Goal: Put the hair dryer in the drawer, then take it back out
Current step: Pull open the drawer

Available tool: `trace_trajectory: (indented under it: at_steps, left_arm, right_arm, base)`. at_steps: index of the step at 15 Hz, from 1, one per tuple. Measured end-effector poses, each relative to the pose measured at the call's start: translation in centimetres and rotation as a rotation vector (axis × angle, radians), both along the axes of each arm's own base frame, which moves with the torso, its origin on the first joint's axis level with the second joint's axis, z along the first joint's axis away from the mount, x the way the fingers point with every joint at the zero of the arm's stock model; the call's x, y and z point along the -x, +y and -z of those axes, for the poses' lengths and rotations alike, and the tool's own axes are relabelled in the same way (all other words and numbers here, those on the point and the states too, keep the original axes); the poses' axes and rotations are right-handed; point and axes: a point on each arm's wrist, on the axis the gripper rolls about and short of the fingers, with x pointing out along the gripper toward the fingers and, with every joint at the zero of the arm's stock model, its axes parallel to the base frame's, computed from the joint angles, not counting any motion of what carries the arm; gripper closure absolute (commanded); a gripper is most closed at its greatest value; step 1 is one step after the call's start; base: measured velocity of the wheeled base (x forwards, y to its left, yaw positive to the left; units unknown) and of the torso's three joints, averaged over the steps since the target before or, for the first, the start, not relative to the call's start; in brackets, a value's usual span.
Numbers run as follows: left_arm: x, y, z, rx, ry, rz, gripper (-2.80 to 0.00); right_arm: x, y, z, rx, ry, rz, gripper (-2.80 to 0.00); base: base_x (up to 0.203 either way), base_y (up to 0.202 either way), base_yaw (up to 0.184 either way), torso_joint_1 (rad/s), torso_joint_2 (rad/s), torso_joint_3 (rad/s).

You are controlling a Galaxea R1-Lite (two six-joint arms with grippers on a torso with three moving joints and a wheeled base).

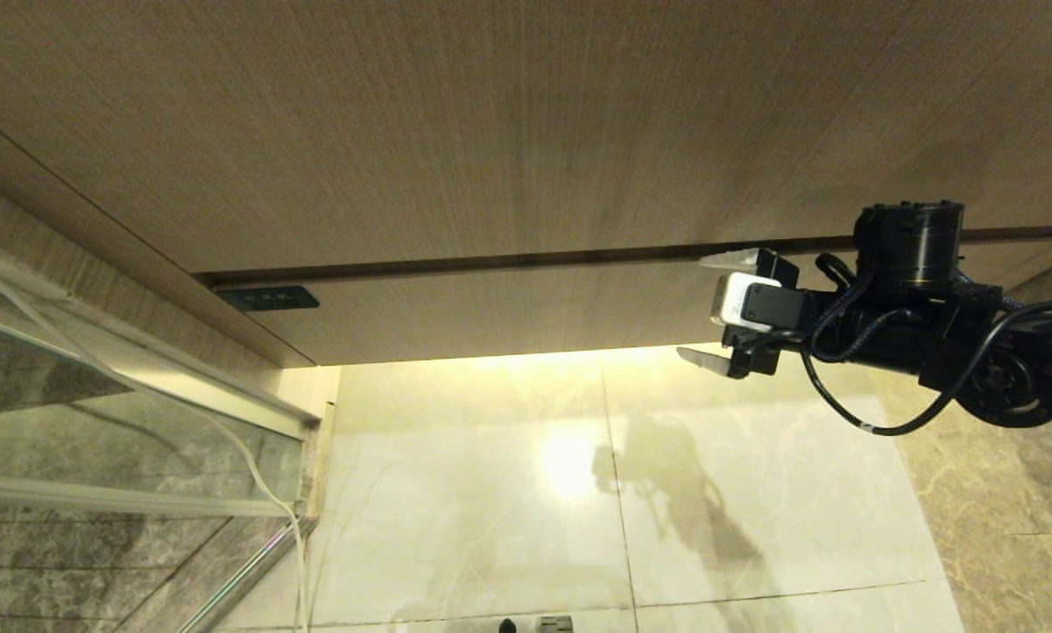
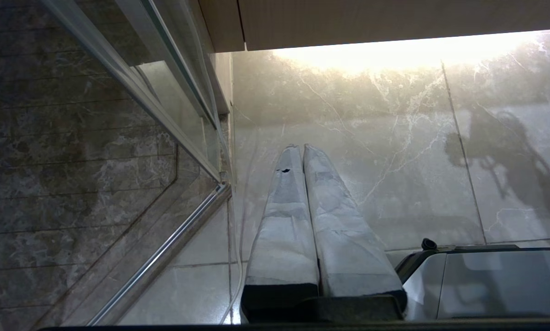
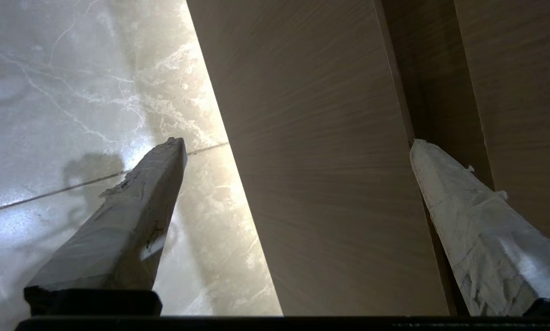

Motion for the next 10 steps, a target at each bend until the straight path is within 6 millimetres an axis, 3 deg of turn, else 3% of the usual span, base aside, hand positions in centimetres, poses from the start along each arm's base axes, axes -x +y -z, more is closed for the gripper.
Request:
trace_trajectory:
  at_steps: [10]
  left_arm:
    - [0.0,0.0,0.0,0.000,-0.001,0.000,0.00]
  right_arm:
    - [-1.3,0.1,0.0,-0.029,-0.062,0.005,-2.80]
  base:
    - [0.000,0.000,0.000,0.000,0.00,0.000]
